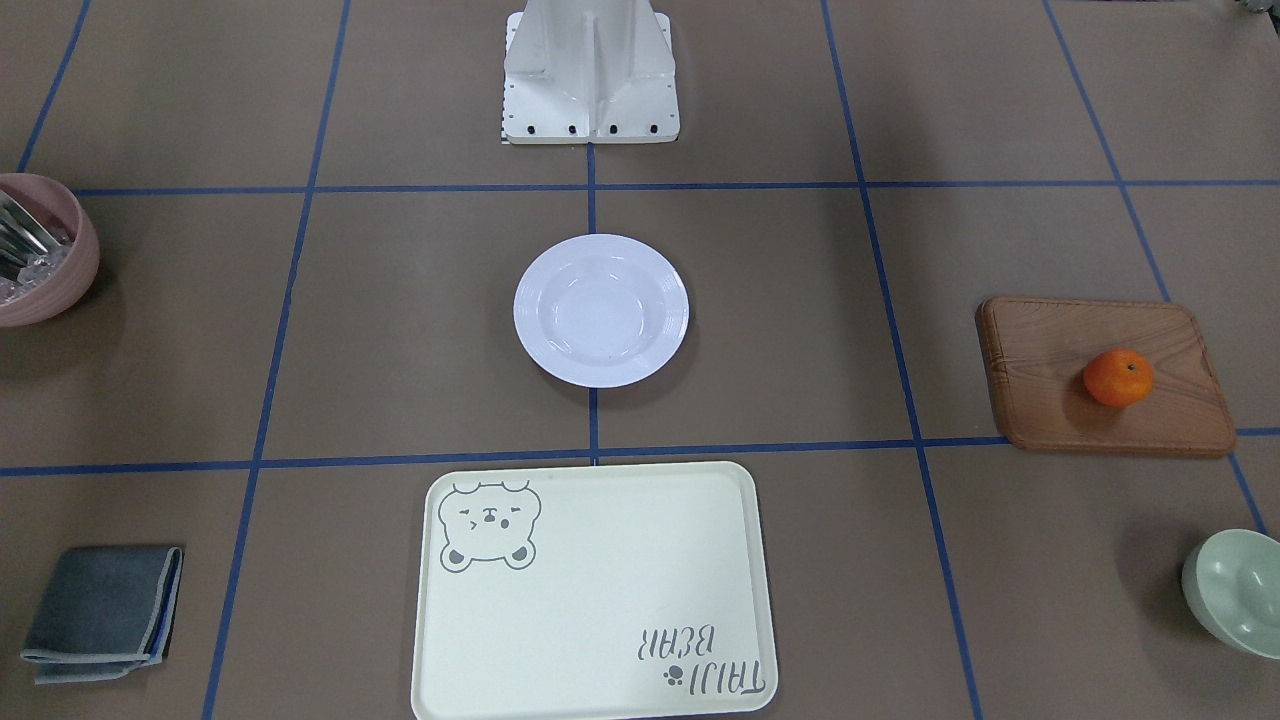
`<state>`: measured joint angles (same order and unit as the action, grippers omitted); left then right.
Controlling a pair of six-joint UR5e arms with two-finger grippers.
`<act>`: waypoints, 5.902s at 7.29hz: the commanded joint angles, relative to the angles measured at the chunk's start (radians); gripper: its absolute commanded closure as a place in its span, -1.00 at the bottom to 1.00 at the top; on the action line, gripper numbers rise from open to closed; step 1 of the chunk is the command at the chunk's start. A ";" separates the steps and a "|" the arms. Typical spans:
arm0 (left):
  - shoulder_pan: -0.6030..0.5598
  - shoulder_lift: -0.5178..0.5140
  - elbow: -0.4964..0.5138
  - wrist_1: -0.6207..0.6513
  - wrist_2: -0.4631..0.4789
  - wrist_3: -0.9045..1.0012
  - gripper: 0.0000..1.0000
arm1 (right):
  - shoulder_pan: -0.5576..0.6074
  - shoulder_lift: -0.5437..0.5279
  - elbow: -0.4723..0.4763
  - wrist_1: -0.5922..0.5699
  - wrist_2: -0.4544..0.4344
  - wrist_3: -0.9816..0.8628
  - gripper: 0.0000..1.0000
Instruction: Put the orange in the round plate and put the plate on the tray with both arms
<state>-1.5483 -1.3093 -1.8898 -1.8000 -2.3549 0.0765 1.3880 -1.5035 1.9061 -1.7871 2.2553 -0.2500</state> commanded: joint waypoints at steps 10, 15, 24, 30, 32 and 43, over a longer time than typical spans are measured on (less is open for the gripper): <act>0.393 -0.412 0.458 -0.192 0.146 -0.435 -0.93 | -0.001 -0.015 0.002 0.002 0.049 0.003 -1.00; 0.422 -0.413 0.492 -0.216 0.154 -0.451 -0.33 | -0.001 -0.014 0.004 0.002 0.050 0.003 -1.00; 0.797 -0.851 0.267 0.004 0.185 -1.364 1.00 | -0.009 -0.008 0.001 0.002 0.063 0.021 -1.00; 1.036 -1.010 0.276 0.117 0.377 -1.520 1.00 | -0.032 -0.004 -0.001 0.002 0.072 0.055 -1.00; 1.047 -1.007 0.281 0.116 0.379 -1.518 0.90 | -0.047 -0.001 -0.001 0.014 0.073 0.078 -1.00; 1.022 -1.027 0.252 0.079 0.414 -1.571 -0.96 | -0.078 0.002 -0.005 0.052 0.079 0.121 -1.00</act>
<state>-0.5093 -2.3432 -1.5886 -1.7215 -1.9394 -1.4746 1.3154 -1.5033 1.9017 -1.7521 2.3286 -0.1325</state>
